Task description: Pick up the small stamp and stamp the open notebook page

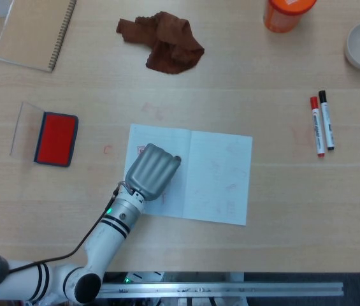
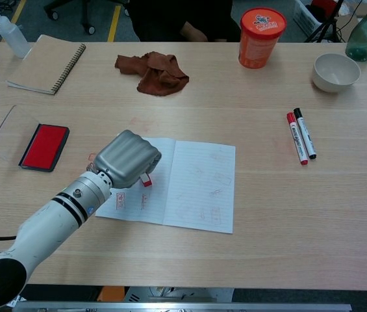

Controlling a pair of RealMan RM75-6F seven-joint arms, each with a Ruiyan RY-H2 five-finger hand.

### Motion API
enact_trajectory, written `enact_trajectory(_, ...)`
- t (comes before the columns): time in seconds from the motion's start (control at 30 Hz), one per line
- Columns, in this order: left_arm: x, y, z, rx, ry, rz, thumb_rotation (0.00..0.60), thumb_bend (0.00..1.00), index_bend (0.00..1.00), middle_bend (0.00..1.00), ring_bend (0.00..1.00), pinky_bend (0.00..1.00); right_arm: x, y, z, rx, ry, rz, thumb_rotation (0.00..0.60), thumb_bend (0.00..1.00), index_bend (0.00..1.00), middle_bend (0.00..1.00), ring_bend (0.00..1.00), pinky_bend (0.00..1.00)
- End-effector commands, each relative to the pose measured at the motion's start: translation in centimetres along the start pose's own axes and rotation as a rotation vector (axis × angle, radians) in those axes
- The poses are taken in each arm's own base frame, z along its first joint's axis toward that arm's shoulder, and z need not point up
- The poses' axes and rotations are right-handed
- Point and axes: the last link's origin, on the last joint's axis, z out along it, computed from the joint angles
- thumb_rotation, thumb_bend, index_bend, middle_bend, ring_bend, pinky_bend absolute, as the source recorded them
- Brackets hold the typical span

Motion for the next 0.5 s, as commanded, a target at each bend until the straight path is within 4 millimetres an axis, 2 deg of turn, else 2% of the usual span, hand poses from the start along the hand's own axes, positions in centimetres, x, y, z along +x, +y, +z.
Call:
enact_trajectory(0.03,0.01,0.05,0.10,-0.001,-0.004,0.007,0.600,0.33,0.60,1.00,1.00,1.00,-0.02,0.05,-0.01,-0.001,0.000,0.001,0.600,0.36,0.45,0.42,0.28,0.31)
enact_trajectory(0.5,0.01,0.45,0.44,-0.002,-0.022,0.037,0.600,0.33,0.60,1.00,1.00,1.00,-0.19,0.42,-0.07,-0.009,0.001,0.008,0.600,0.36,0.45,0.43,0.28,0.31)
